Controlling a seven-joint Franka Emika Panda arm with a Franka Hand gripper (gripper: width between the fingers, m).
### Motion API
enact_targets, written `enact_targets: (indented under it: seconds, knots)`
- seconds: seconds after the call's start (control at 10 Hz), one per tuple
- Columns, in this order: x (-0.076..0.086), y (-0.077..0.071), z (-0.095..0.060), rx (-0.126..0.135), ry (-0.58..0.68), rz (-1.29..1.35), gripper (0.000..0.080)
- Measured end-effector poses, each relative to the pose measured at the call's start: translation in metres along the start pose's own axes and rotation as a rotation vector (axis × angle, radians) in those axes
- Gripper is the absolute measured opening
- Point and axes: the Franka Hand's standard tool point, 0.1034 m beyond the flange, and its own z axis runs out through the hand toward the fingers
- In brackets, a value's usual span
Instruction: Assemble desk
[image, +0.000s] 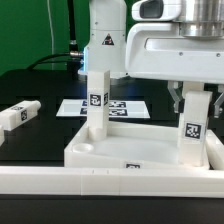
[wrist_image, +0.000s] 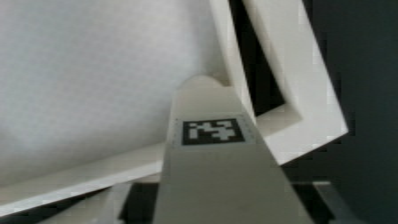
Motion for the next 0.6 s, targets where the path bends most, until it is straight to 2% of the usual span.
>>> enact_targets:
  seconds: [0.4,0.5,0.6]
  knots:
    - [0.008,0.015,-0.001,-0.029,0.01,0.193,0.0294]
    - [0.01,0.017,-0.001,-0.031,0.011,0.229,0.0322]
    - [0.009,0.016,-0.001,-0.03,0.011,0.22,0.0458]
